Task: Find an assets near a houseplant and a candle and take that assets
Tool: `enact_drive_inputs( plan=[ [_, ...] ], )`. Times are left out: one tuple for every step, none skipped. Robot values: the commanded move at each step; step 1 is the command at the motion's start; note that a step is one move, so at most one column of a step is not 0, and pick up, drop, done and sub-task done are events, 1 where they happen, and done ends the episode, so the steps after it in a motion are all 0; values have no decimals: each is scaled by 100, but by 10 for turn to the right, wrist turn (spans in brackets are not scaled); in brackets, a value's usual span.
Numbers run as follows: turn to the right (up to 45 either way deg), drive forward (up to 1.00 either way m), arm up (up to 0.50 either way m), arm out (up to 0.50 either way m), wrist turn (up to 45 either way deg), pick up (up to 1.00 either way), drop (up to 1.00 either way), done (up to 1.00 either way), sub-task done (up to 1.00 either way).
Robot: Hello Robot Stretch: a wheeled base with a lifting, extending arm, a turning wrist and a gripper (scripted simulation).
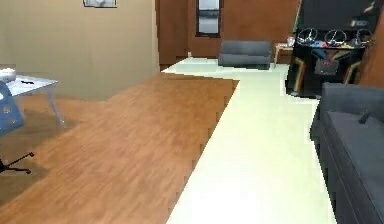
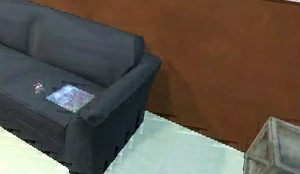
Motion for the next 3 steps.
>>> enact_drive_inputs(
  plan=[
    [150, 0, 0, 0, 0, 0, 0, 0, 0],
    [0, 100, 0, 0, 0, 0, 0, 0, 0],
    [0, 100, 0, 0, 0, 0, 0, 0, 0]
  ],
)
